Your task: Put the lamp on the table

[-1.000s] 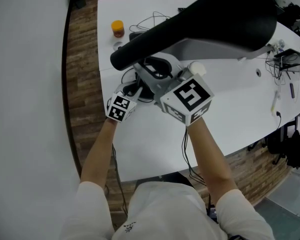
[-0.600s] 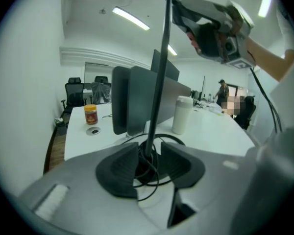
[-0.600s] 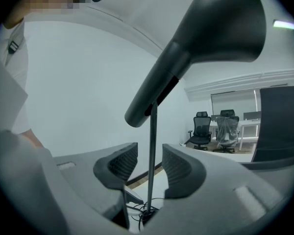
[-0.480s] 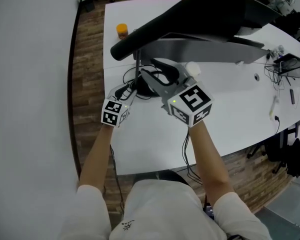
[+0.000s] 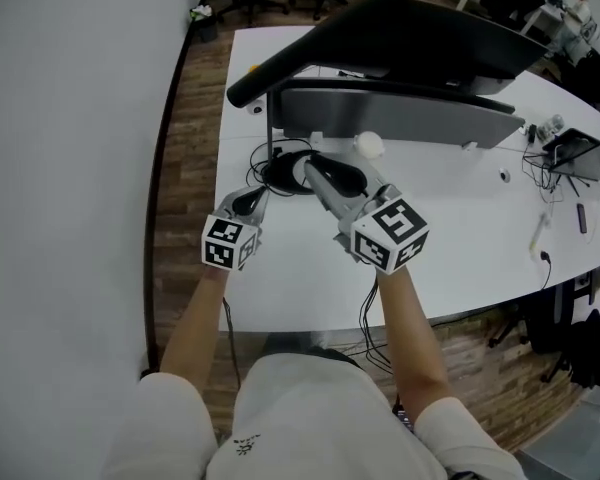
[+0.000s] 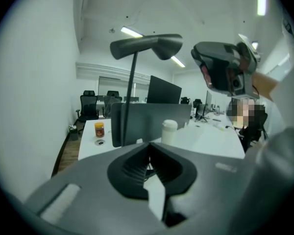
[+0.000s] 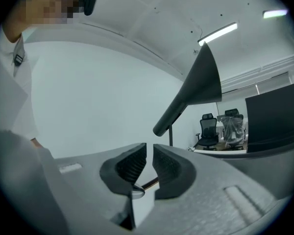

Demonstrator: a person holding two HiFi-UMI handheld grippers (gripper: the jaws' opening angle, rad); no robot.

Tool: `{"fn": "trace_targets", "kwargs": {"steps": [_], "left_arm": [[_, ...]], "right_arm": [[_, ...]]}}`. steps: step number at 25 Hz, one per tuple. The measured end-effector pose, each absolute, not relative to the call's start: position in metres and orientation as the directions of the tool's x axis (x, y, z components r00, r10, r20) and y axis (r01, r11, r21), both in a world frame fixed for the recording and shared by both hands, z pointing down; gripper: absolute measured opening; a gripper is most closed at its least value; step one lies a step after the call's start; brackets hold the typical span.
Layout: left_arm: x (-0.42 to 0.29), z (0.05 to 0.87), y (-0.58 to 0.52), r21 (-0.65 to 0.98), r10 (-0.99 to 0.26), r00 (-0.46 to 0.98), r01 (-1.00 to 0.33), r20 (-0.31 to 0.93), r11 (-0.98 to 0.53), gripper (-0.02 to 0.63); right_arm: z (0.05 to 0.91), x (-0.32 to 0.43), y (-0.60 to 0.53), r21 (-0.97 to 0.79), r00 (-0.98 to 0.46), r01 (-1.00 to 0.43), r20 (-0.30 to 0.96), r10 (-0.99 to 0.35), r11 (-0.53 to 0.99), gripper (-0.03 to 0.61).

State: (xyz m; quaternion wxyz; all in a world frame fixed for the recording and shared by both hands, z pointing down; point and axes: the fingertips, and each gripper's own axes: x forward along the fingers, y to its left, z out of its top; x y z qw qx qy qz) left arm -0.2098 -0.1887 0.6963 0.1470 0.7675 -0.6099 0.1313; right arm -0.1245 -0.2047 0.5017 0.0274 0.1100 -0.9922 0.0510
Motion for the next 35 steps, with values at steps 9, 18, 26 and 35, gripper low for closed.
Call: {"fn": "trace_targets", "kwargs": {"steps": [9,18,26,35], "left_arm": [[-0.132,0.626,-0.117,0.096,-0.928,0.217,-0.976,0.302,-0.196,-0.006],[-0.073,0.584,-0.057,0.134,-0.948,0.213,-0.974,0.237,-0.185,-0.006],[-0.046,0.569,-0.025,0.125,-0.940,0.255,-0.965,0.225,-0.232,-0.006],[-0.053,0.572,0.007,0.145,-0.930,0.288,-0.954,0.228,-0.260,-0.006]], "right_arm": [[0.487,-0.044,-0.131,-0.092,-0.985,-0.171,0.029,-0.169,0.981,0.040],[0.482,0.021,-0.078,-0.132,-0.990,-0.141,-0.011,-0.143,0.981,0.040],[0.475,0.048,-0.049,-0.126,-0.988,-0.149,-0.019,-0.152,0.981,0.040],[0.478,0.051,-0.026,-0.123,-0.981,-0.190,-0.021,-0.194,0.974,0.038]]}}
